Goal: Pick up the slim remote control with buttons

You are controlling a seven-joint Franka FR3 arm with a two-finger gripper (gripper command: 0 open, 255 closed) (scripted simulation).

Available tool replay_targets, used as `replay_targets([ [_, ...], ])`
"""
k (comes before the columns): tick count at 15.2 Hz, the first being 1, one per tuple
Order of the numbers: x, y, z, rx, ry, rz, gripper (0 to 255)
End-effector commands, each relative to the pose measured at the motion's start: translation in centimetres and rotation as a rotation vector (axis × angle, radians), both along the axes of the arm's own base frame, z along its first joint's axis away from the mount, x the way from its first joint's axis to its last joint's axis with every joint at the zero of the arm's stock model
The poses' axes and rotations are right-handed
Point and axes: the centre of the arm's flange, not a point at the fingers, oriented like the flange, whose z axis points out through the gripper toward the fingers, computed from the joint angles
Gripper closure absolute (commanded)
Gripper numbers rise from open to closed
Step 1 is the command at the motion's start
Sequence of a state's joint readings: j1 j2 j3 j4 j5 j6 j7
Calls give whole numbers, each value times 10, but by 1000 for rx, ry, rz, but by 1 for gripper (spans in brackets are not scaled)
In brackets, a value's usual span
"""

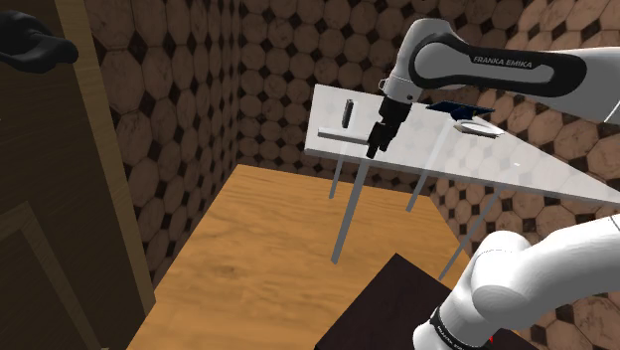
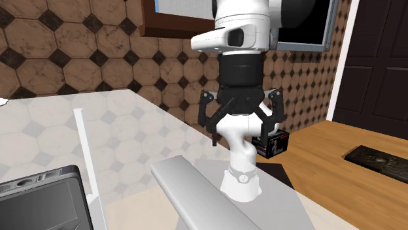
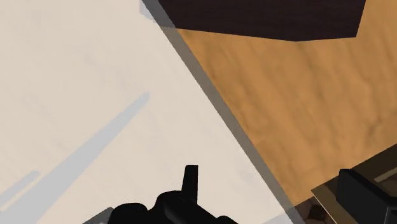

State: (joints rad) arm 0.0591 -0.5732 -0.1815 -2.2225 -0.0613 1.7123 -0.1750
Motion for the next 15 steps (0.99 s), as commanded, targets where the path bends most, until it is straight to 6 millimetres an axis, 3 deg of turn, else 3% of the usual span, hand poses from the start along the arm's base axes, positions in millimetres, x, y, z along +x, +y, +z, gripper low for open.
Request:
replay_targets([
  [1,24,-13,6,-12,8,79,0],
  [10,137,-52,26,-60,42,411,0],
  [15,144,-53,6,-63,44,431,0],
])
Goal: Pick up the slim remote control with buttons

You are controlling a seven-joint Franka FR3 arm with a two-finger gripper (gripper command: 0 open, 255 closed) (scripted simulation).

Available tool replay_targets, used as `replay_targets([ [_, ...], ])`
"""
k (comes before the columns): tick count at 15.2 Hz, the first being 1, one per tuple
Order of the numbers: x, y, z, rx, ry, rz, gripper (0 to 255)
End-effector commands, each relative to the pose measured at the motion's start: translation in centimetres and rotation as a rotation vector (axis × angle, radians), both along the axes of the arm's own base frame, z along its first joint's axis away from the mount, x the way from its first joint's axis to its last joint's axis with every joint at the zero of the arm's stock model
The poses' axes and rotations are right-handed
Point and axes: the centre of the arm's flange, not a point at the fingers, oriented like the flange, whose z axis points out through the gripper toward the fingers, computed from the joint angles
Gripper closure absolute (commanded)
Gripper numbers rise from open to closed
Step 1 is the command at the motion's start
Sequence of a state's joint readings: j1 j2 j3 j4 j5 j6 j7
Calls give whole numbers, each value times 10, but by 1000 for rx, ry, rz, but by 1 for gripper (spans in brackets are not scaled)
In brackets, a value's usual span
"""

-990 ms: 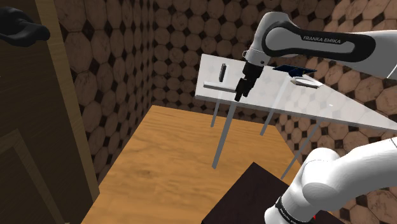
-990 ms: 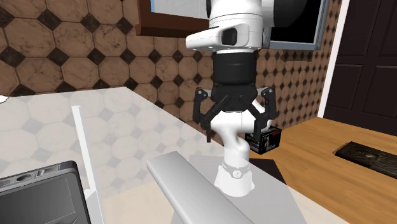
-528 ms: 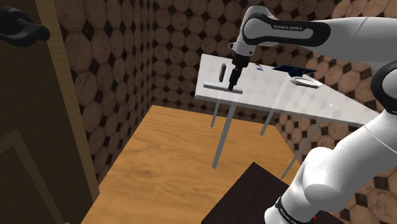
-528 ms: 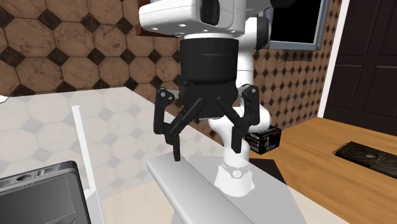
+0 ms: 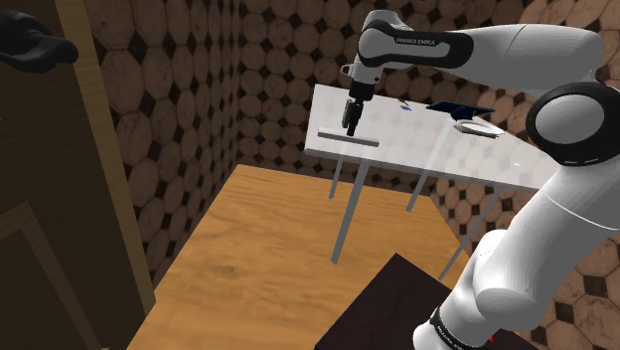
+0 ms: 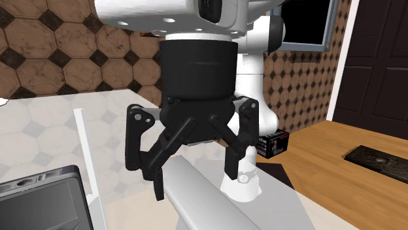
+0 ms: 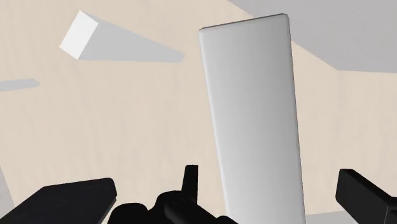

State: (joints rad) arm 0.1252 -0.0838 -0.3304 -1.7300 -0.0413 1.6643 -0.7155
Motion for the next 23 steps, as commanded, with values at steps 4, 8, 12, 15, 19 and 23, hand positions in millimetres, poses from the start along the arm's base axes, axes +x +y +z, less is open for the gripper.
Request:
replay_targets([
  [4,1,0,-24,0,0,2,0],
  [8,1,0,-24,-1,0,2,255],
  [12,1,0,-24,-1,0,2,255],
  [15,1,0,-24,0,0,2,255],
  [19,1,0,-3,0,0,2,255],
  [23,1,0,18,0,0,2,255],
])
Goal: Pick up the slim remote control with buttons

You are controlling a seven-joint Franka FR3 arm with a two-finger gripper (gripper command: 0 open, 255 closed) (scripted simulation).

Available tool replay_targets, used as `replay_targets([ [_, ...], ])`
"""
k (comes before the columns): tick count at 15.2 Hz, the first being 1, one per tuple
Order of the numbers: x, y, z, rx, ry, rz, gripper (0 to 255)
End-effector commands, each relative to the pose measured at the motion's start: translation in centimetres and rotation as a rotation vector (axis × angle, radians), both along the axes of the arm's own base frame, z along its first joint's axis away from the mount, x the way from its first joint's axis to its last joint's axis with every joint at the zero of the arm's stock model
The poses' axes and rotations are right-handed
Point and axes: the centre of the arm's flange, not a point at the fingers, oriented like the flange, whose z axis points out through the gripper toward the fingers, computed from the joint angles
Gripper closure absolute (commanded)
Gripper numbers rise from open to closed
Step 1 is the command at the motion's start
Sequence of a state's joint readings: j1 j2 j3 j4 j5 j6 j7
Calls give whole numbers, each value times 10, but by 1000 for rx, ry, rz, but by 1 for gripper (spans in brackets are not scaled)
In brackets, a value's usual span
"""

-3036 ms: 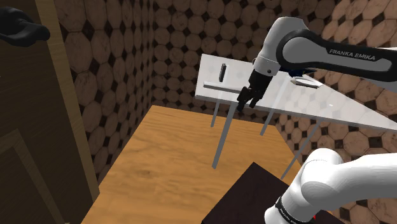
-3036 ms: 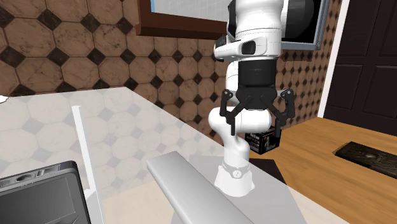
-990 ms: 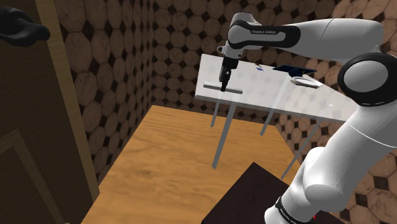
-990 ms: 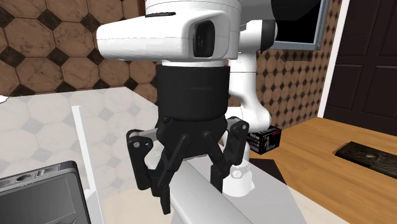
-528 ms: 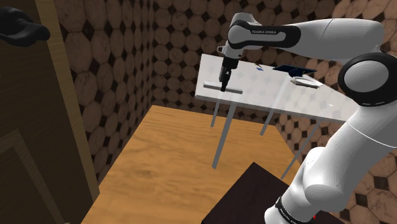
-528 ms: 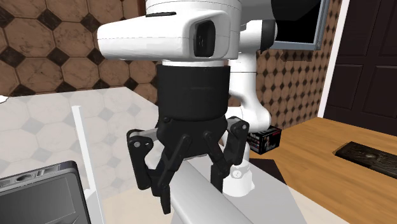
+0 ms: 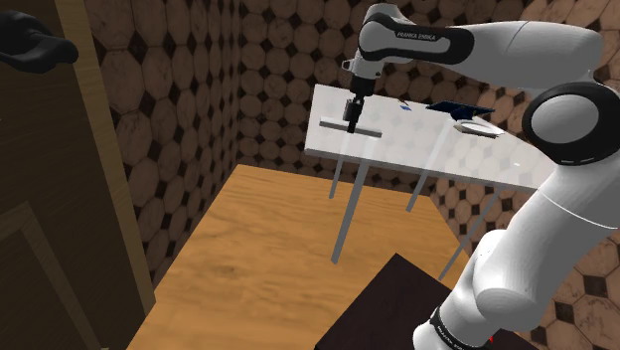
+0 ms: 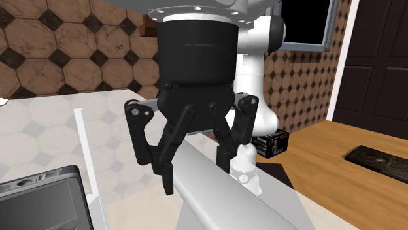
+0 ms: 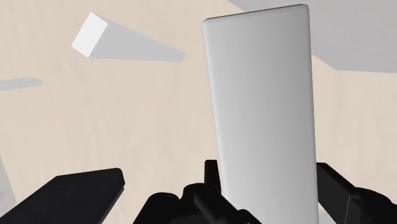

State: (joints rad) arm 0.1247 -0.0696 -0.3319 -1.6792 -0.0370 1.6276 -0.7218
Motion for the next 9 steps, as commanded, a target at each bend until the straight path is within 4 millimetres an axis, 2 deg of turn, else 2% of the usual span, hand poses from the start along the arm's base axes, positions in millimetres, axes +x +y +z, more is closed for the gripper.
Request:
replay_targets([
  [1,-1,0,10,0,0,0,255],
  [7,-1,0,42,0,0,0,255],
  [9,-1,0,42,0,0,0,255],
])
